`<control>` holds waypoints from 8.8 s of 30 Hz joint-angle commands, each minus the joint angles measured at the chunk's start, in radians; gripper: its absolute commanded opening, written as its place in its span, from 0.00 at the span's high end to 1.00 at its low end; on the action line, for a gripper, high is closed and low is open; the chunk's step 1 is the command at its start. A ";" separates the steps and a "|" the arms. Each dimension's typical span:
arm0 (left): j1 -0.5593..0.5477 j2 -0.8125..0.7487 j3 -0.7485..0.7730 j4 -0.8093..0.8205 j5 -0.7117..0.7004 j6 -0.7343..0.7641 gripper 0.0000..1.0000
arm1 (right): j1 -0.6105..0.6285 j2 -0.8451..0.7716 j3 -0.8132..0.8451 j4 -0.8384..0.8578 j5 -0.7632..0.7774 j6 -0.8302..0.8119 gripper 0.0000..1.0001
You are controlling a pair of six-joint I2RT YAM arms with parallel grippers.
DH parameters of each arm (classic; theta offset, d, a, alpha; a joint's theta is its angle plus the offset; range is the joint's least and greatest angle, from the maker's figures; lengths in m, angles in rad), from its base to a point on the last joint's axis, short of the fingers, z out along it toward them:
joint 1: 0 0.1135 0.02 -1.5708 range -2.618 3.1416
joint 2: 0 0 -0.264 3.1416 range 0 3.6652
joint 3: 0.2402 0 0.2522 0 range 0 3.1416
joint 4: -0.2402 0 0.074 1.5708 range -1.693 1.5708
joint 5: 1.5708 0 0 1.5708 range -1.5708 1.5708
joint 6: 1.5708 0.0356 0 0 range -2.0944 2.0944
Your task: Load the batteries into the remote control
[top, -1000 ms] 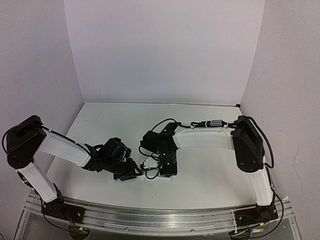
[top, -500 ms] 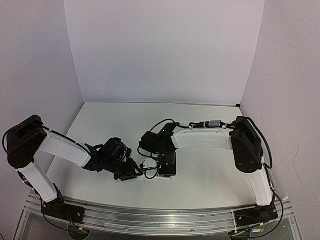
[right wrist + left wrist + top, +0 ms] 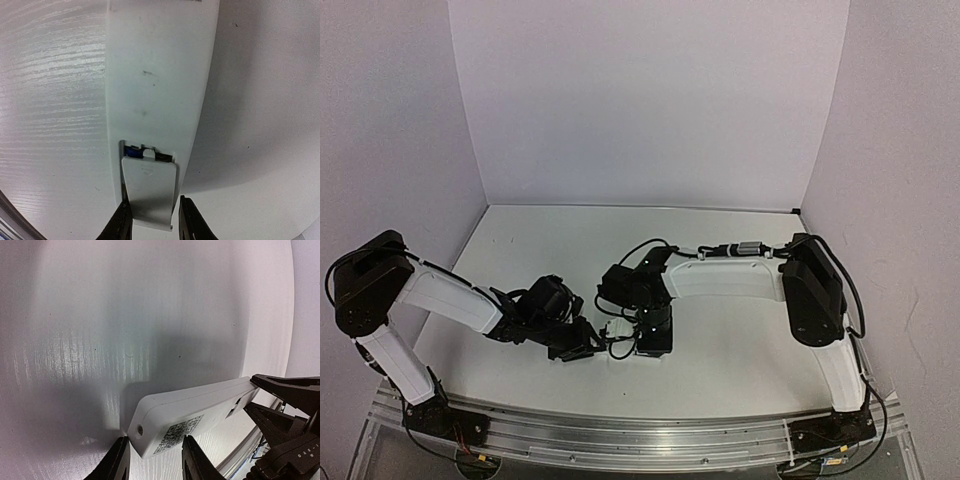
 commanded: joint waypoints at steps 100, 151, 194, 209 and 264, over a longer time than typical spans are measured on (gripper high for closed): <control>0.089 0.086 0.185 -0.175 0.016 0.248 0.62 | -0.041 -0.391 -0.739 0.822 -0.064 1.804 0.69; 0.010 0.068 0.147 -0.182 0.038 0.211 0.74 | 0.003 -0.321 -0.670 0.705 -0.030 1.891 0.83; -0.008 0.105 0.154 -0.270 -0.004 0.212 0.79 | 0.021 -0.294 -0.773 0.601 -0.051 1.954 0.76; -0.003 0.133 0.170 -0.290 -0.010 0.209 0.81 | 0.020 -0.245 -0.708 0.613 -0.090 1.827 0.78; -0.039 0.133 0.179 -0.335 -0.069 0.199 0.84 | 0.028 -0.019 -0.513 1.070 -0.212 1.735 0.83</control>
